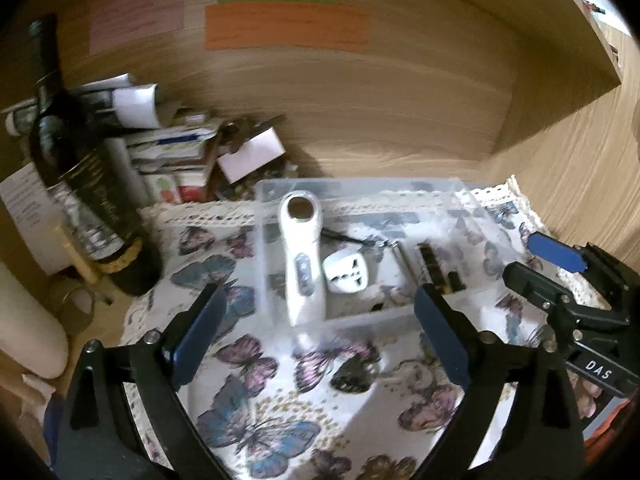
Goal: Organize rigid objects
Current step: 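Move the left tool to the black round grinder while the right tool approaches the silver keys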
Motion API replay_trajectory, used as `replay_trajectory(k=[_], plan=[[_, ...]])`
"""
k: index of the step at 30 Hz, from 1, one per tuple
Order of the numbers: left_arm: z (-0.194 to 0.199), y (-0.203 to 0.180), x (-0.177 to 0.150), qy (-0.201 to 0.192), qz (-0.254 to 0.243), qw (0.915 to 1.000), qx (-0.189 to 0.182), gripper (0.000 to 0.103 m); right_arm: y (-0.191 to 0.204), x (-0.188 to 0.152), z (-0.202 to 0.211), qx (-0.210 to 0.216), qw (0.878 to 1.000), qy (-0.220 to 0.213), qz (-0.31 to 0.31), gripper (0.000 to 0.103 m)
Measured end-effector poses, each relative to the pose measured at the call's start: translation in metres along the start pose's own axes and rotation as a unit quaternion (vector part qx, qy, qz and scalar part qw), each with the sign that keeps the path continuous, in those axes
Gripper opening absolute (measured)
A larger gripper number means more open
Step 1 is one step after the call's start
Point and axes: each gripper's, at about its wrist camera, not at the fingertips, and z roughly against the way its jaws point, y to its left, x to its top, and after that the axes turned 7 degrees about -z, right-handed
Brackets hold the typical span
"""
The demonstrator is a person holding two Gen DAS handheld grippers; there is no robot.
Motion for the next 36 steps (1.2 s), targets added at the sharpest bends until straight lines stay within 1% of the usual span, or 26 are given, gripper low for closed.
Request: replay_trajectory(k=[4, 7, 8, 9, 11, 13, 15, 19, 22, 24, 26, 31, 34, 36], plan=[[0.0, 0.001, -0.017, 0.013, -0.009, 0.9999, 0.001, 0.096, 0.008, -0.01, -0.002, 0.006, 1.0, 0.013, 0.009, 0.053], [-0.005, -0.002, -0.031, 0.022, -0.019, 0.9996, -0.006, 0.095, 0.013, -0.019, -0.006, 0.012, 0.999, 0.028, 0.012, 0.053], [-0.007, -0.004, -0.036, 0.027, -0.024, 0.9993, -0.009, 0.092, 0.014, -0.023, -0.007, 0.014, 0.999, 0.034, 0.014, 0.053], [-0.009, -0.006, -0.039, 0.03, -0.027, 0.9991, -0.011, 0.085, 0.016, -0.027, -0.008, 0.016, 0.999, 0.039, 0.017, 0.053], [-0.014, -0.011, -0.047, 0.043, -0.038, 0.9981, -0.023, 0.078, 0.017, -0.033, -0.011, 0.019, 0.998, 0.049, 0.019, 0.053], [-0.019, -0.015, -0.051, 0.048, -0.044, 0.9973, -0.033, 0.078, 0.018, -0.04, -0.014, 0.023, 0.998, 0.06, 0.02, 0.053], [-0.024, -0.02, -0.054, 0.055, -0.051, 0.9964, -0.039, 0.074, 0.017, -0.046, -0.018, 0.026, 0.997, 0.072, 0.02, 0.053], [-0.039, -0.026, -0.057, 0.075, -0.052, 0.9942, -0.056, 0.071, 0.016, -0.056, -0.026, 0.036, 0.994, 0.102, 0.021, 0.053], [-0.05, -0.027, -0.056, 0.085, -0.048, 0.9934, -0.059, 0.062, 0.019, -0.063, -0.03, 0.041, 0.991, 0.119, 0.033, 0.053], [-0.058, -0.025, -0.057, 0.093, -0.044, 0.9928, -0.061, 0.052, 0.021, -0.067, -0.033, 0.044, 0.99, 0.13, 0.042, 0.053], [-0.062, -0.025, -0.057, 0.096, -0.044, 0.9925, -0.061, 0.047, 0.023, -0.07, -0.038, 0.048, 0.988, 0.139, 0.045, 0.053], [-0.066, -0.025, -0.059, 0.094, -0.045, 0.9922, -0.069, 0.042, 0.025, -0.073, -0.058, 0.048, 0.982, 0.174, 0.045, 0.054], [-0.068, -0.025, -0.059, 0.091, -0.046, 0.9924, -0.07, 0.037, 0.027, -0.074, -0.066, 0.05, 0.98, 0.186, 0.048, 0.057], [-0.068, -0.023, -0.06, 0.085, -0.046, 0.9932, -0.066, 0.033, 0.029, -0.074, -0.067, 0.052, 0.979, 0.188, 0.051, 0.065]])
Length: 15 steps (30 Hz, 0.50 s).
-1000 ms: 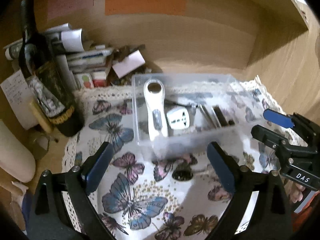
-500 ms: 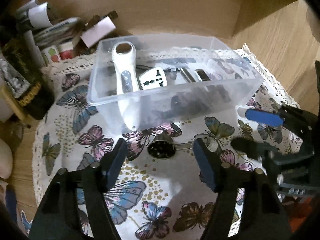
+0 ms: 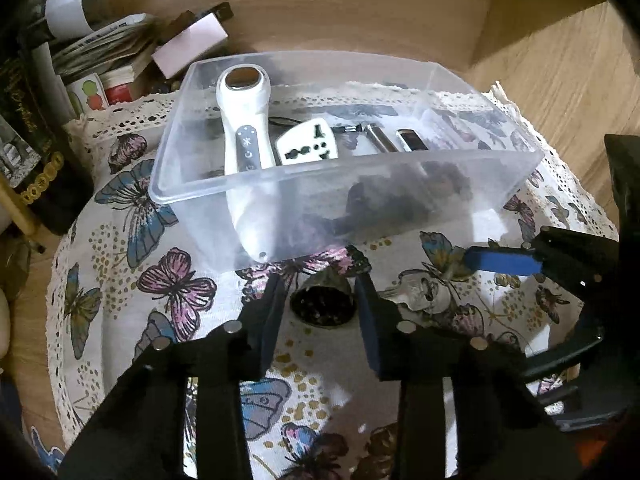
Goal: Organize rigid objects
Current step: 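Move the left tool to the black round grinder while the right tool approaches the silver keys, then grasp the black round grinder with the left tool while the right tool grasps the silver keys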
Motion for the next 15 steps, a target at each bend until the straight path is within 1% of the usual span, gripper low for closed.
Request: replay_trajectory(k=[1, 6, 9, 11, 15], plan=[[0.0, 0.001, -0.001, -0.002, 0.001, 1.0, 0.0, 0.033, 0.001, 0.0, 0.0, -0.002, 1.0, 0.0, 0.001, 0.068], [0.004, 0.003, -0.003, -0.013, 0.005, 0.9999, 0.002, 0.033, 0.002, 0.003, -0.004, -0.024, 1.0, -0.003, 0.003, 0.069], [0.007, 0.003, -0.003, -0.017, 0.004, 0.9999, 0.002, 0.033, -0.005, 0.007, -0.006, -0.028, 1.0, -0.001, -0.01, 0.07], [0.007, 0.002, -0.004, -0.018, 0.004, 0.9998, 0.003, 0.033, -0.008, 0.008, -0.008, -0.032, 0.999, -0.002, -0.013, 0.074], [0.009, 0.004, -0.005, -0.02, 0.008, 0.9998, 0.002, 0.033, -0.01, 0.01, -0.011, -0.031, 0.999, -0.006, -0.008, 0.074]])
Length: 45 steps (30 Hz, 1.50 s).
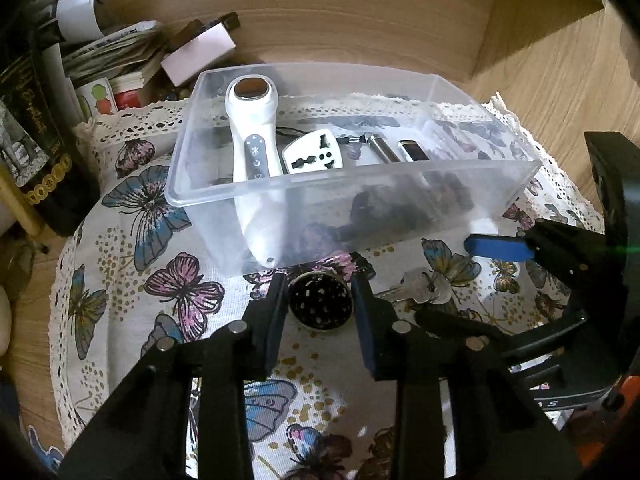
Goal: Organize rigid objects
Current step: 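Grasp the black round grinder with the left tool while the right tool grasps the silver keys, then lift the grinder and keys and carry them over the clear box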
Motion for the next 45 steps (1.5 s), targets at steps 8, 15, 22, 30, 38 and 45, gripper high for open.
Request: replay_trajectory(k=[8, 15, 22, 30, 38, 45], plan=[[0.005, 0.001, -0.001, -0.007, 0.002, 1.0, -0.002, 0.033, -0.004, 0.001, 0.007, -0.004, 1.0, -0.008, -0.013, 0.024], [0.014, 0.001, -0.006, -0.012, 0.003, 0.9999, 0.001, 0.033, 0.0, -0.009, 0.016, 0.026, 1.0, 0.0, -0.003, 0.011], [0.017, 0.005, -0.009, -0.007, 0.01, 0.9999, 0.006, 0.033, 0.023, -0.019, 0.029, 0.07, 0.997, 0.006, 0.041, 0.013], [0.018, 0.003, -0.013, -0.004, 0.006, 1.0, 0.004, 0.033, 0.011, 0.004, 0.004, 0.024, 1.0, 0.011, -0.006, 0.037], [0.013, 0.002, -0.017, 0.01, 0.008, 0.9999, -0.002, 0.033, 0.023, 0.009, -0.006, -0.008, 1.0, -0.009, 0.016, 0.023], [0.012, 0.001, -0.02, 0.013, 0.006, 0.9999, -0.003, 0.052, 0.026, 0.006, 0.0, -0.007, 1.0, -0.017, 0.017, 0.023]])
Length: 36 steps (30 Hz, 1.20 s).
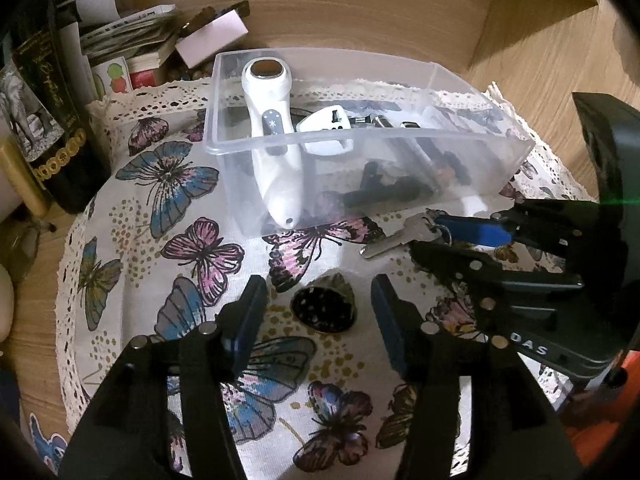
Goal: Organize rigid objects
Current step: 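Lift the grinder and keys and carry them over the clear box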
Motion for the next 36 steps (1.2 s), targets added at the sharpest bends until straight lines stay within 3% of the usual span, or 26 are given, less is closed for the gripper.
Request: replay_trajectory(k=[3, 12, 23, 31, 36], plan=[[-0.001, 0.002, 0.0, 0.0, 0.002, 1.0, -0.007, 0.033, -0.001, -0.002, 0.008, 0.007, 1.0, -0.009, -0.004, 0.023], [0.012, 0.0, 0.001, -0.025, -0.007, 0.9996, 0.009, 0.033, -0.006, -0.005, 0.04, 0.016, 0.999, -0.049, -0.011, 0.023], [0.053, -0.001, 0.013, -0.083, -0.004, 0.9962, 0.025, 0.033, -0.007, 0.002, 0.086, 0.031, 0.993, -0.115, -0.011, 0.023], [0.086, -0.005, 0.043, -0.142, -0.004, 0.9892, 0.037, 0.033, -0.011, 0.015, 0.104, 0.02, 0.988, -0.154, -0.025, 0.023], [0.087, -0.006, 0.063, -0.152, 0.0, 0.9875, 0.04, 0.033, -0.025, 0.027, 0.106, 0.004, 0.985, -0.168, -0.046, 0.023]])
